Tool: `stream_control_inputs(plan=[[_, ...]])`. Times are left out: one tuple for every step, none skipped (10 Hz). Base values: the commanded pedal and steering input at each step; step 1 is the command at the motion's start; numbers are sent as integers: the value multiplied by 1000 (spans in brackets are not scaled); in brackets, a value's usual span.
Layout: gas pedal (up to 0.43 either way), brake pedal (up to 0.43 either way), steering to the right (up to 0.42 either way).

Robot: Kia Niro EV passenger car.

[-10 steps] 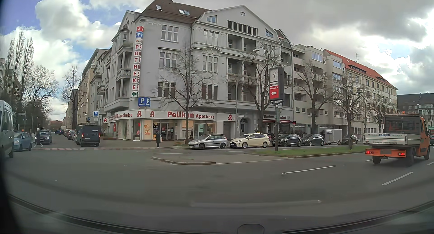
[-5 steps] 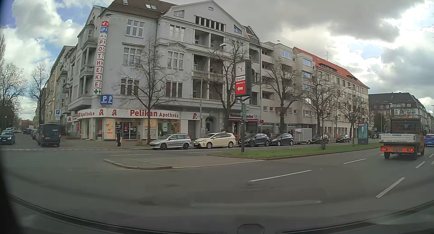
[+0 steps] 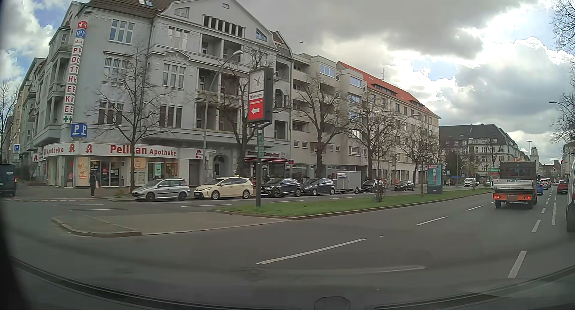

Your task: Follow the waypoints while adhering to traffic rules and regulations

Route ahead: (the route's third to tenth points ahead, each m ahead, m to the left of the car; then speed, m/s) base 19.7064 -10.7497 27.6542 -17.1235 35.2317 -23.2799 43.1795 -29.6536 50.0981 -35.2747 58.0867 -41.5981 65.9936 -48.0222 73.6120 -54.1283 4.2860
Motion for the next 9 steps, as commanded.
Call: stream_control_inputs(plan=[[150,37,341],[150,37,343],[150,37,347],[157,37,355],[157,37,358],[157,37,358],[157,37,356],[157,37,355],[157,37,349]])
